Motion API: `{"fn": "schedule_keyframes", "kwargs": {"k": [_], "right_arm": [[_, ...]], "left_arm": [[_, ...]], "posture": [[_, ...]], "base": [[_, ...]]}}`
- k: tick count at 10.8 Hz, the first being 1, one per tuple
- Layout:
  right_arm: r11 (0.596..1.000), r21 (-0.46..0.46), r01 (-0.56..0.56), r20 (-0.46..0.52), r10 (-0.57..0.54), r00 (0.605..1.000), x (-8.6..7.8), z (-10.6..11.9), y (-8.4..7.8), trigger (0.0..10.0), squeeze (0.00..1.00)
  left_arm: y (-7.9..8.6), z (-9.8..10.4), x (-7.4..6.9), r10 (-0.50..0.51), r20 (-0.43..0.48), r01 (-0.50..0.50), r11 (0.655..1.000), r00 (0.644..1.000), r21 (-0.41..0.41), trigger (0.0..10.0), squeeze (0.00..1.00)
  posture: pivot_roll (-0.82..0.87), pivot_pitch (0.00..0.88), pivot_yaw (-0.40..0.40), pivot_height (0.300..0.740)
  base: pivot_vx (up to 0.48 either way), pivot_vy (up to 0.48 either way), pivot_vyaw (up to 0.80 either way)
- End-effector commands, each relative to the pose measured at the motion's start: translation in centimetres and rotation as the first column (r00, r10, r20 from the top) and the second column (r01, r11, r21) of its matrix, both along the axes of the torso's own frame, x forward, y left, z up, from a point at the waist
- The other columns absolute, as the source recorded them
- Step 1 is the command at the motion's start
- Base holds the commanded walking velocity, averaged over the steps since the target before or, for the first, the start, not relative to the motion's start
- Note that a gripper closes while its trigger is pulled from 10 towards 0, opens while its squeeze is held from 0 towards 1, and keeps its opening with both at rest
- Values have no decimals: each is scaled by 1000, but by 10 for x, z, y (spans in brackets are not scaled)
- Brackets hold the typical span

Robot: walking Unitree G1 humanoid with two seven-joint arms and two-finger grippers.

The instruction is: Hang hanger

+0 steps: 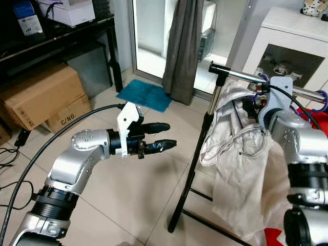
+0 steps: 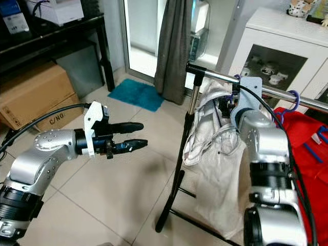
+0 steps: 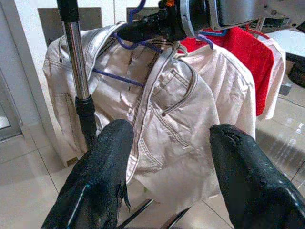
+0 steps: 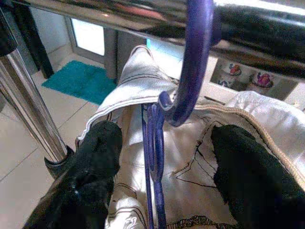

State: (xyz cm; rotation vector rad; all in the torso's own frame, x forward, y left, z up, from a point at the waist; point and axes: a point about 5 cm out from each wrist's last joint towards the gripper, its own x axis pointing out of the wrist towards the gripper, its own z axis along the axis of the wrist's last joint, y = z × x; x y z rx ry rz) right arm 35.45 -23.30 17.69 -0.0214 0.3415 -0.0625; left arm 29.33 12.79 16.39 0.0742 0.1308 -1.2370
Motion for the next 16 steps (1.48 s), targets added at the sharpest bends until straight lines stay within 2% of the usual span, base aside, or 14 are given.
{"fn": "schedule_keyframes", "kwargs": {"k": [1, 4, 8, 10, 12, 13, 14, 16], "right_arm": [[1000, -5, -21, 26, 21, 999, 3, 9, 0, 0, 0], [997, -22, -78, 19, 79, 997, -1, 11, 2, 0, 0], [989, -14, -145, -63, 144, 988, -8, -1, 1, 0, 0], [990, -12, -138, -83, 136, 987, -11, -5, -2, 0, 0], [990, -4, -141, -103, 140, 985, -12, -9, -2, 1765, 0], [990, -1, -143, -104, 142, 984, -12, -9, -1, 1882, 0], [989, 0, -145, -105, 144, 984, -12, -9, 0, 1843, 0], [989, 0, -148, -114, 147, 983, -8, -12, 2, 784, 0]], "left_arm": [[-2, 3, 2, -11, 9, 11, 1000, 1000, 18, 10000, 0], [-2, 2, 3, -11, 15, 11, 1000, 1000, 27, 10000, 0], [-5, 0, 4, -23, 20, 22, 999, 1000, 29, 10000, 0], [-5, -1, 3, -20, 21, 20, 999, 1000, 30, 10000, 0], [-6, -2, 2, -24, 22, 24, 999, 999, 35, 10000, 0], [-6, -1, 3, -26, 25, 25, 999, 999, 37, 10000, 0], [-6, -2, 3, -27, 26, 26, 999, 999, 38, 10000, 0], [-6, -1, 3, -27, 30, 25, 999, 999, 42, 10000, 0]], "posture": [[-122, 0, -31, 740], [-122, 0, -31, 740], [-132, 0, -36, 740], [-132, 0, -39, 740], [-133, 0, -40, 740], [-133, 0, -40, 740], [-133, 0, -40, 740], [-130, 0, -45, 740]], "base": [[0, 0, 0], [0, 0, 0], [0, 0, 0], [0, 0, 0], [0, 0, 0], [0, 0, 0], [0, 0, 0], [0, 0, 0]]}}
